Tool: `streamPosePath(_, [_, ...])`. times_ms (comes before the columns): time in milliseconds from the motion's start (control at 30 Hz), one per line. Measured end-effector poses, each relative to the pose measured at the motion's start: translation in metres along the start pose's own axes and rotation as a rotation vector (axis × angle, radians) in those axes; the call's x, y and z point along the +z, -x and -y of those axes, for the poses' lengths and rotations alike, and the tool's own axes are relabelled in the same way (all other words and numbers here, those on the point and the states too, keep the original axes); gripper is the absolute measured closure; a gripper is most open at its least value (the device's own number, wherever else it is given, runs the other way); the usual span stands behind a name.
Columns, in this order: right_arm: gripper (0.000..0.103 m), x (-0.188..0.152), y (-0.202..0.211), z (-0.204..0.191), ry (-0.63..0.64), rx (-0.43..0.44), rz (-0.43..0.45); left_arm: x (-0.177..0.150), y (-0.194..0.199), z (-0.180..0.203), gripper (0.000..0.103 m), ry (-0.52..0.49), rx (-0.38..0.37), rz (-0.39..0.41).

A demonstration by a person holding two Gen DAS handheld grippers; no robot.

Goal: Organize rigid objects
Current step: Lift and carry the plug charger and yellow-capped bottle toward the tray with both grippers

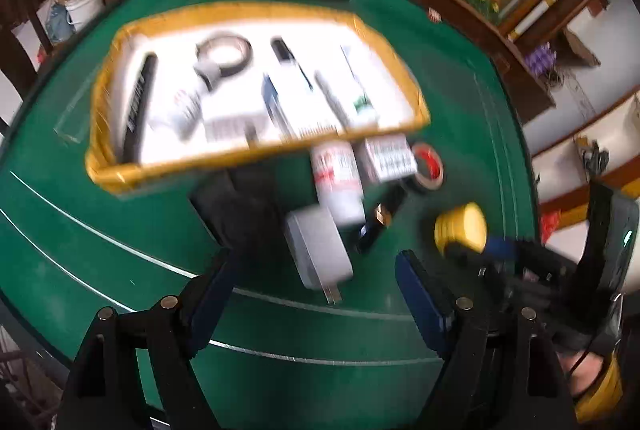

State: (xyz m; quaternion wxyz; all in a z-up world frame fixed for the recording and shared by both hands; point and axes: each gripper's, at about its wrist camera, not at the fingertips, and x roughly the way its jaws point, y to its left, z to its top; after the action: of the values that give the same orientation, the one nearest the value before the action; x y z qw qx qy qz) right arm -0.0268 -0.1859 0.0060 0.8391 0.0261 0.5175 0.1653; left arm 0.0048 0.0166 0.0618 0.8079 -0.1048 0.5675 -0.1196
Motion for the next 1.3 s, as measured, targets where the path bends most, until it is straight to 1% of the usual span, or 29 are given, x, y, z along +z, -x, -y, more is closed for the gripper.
streamPosePath(67, [0.064, -0.001, -0.002, 0.001, -0.004, -0.002, -0.006, -0.004, -0.015, 0.009, 0.019, -0.026, 0.016, -0.030])
streamPosePath(100, [0.064, -0.001, -0.002, 0.001, -0.004, -0.002, -0.008, -0.004, -0.019, 0.011, 0.020, -0.032, 0.022, -0.032])
streamPosePath(167, [0.064, -0.002, -0.003, 0.000, -0.004, -0.003, -0.011, -0.003, -0.029, 0.017, 0.044, -0.041, 0.042, -0.023])
streamPosePath(200, [0.064, -0.002, -0.003, 0.000, -0.003, -0.002, -0.012, -0.001, -0.035, 0.018, 0.063, -0.038, 0.052, -0.027])
streamPosePath(267, [0.064, -0.003, -0.003, -0.002, 0.006, -0.001, -0.013, 0.003, -0.045, 0.017, 0.071, -0.037, 0.075, -0.017])
streamPosePath(333, [0.064, -0.003, -0.003, -0.003, 0.010, -0.001, -0.015, 0.007, -0.055, 0.012, 0.080, -0.029, 0.091, -0.027])
streamPosePath(400, [0.064, -0.004, -0.002, -0.003, 0.011, -0.002, -0.014, 0.006, -0.055, 0.007, 0.080, -0.018, 0.076, -0.029])
streamPosePath(467, [0.064, -0.004, 0.000, -0.002, 0.011, -0.003, -0.011, 0.001, -0.052, 0.006, 0.080, -0.029, 0.070, -0.034])
streamPosePath(667, [0.064, -0.005, 0.001, 0.005, -0.006, -0.006, -0.013, -0.025, -0.035, -0.008, 0.080, -0.010, 0.033, -0.051])
streamPosePath(767, [0.064, -0.004, -0.001, 0.004, -0.003, -0.002, -0.017, -0.030, -0.024, -0.013, 0.080, 0.006, 0.031, -0.041])
streamPosePath(1000, [0.064, 0.001, -0.004, -0.012, 0.042, 0.018, -0.018, -0.022, 0.001, -0.011, 0.080, 0.001, 0.032, 0.017])
streamPosePath(1300, [0.064, 0.012, 0.000, -0.024, 0.073, 0.027, 0.004, 0.000, 0.015, -0.015, 0.080, -0.017, 0.058, 0.064])
